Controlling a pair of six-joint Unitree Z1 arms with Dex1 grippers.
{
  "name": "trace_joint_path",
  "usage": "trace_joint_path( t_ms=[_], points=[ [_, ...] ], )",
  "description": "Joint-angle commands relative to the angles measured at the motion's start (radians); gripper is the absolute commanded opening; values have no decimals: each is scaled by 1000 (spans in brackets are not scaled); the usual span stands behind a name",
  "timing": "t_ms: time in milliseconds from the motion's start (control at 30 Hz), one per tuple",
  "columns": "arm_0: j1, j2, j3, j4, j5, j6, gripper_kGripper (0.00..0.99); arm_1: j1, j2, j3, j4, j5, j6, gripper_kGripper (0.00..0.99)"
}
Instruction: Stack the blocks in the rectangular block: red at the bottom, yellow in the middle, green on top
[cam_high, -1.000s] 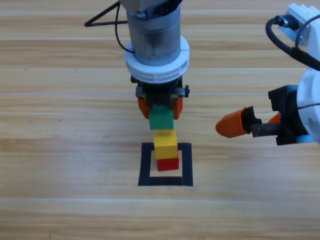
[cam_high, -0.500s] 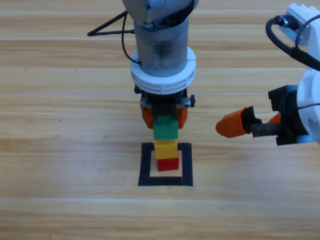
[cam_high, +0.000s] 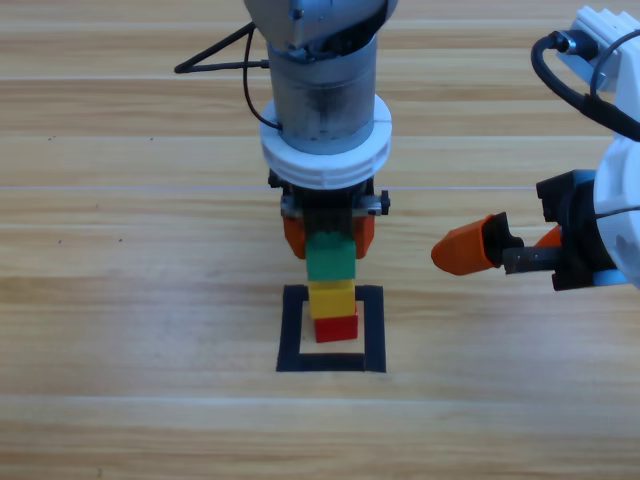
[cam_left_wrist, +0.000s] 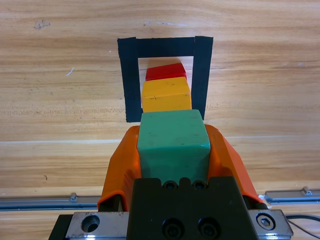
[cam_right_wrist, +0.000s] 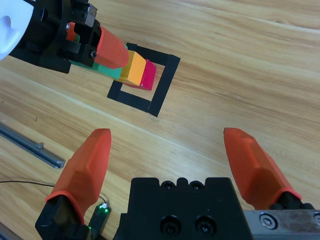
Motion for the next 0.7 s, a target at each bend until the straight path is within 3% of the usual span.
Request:
trace_joint_path(
  t_ms=[33, 700],
  points=[
    [-19, 69, 22, 4, 0, -4, 0, -28, -17, 32, -14, 9, 9, 990],
    [-17, 85, 19, 4, 6, 1, 0, -28, -26, 73, -86, -28, -3, 990]
  ],
)
